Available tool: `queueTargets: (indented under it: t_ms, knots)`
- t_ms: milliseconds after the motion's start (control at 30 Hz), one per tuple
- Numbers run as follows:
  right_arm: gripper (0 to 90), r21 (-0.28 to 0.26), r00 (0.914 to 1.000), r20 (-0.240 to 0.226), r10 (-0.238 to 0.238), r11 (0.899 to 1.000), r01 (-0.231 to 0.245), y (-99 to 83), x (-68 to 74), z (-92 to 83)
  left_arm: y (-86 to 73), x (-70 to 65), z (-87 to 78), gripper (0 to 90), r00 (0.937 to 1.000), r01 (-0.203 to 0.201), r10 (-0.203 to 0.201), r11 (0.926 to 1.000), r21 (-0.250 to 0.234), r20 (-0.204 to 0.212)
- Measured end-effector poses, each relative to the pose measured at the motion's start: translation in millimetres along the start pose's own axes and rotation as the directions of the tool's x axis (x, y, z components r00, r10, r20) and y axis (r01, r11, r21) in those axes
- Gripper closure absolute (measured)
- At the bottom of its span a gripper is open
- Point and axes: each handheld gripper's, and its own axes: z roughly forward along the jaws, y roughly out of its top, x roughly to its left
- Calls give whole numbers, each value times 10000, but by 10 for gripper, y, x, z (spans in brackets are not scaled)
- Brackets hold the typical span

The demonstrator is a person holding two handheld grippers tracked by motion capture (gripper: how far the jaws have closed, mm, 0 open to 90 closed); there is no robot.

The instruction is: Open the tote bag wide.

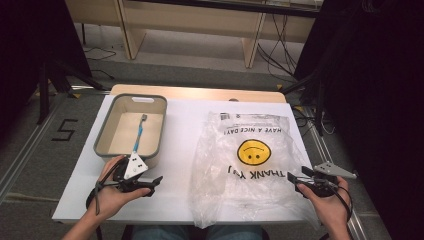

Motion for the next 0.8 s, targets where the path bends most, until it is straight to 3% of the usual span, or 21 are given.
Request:
queueTargets:
  t_ms: [367, 567, 800]
  knots:
    - [364, 196, 9998, 149, 92, 9998, -95, 14, -19, -3, 21, -108, 18, 219, 9998, -11, 11, 10000, 9, 196]
    - [353, 582, 9989, 426, 173, 9981, -197, 19, -75, -3, 34, -254, 73, 229, 9974, 35, -37, 10000, 34, 717]
    - [358, 896, 9964, 840, 108, 9958, -184, 32, -128, -23, 102, -393, 161, 246, 9945, -23, 16, 10000, 60, 1045]
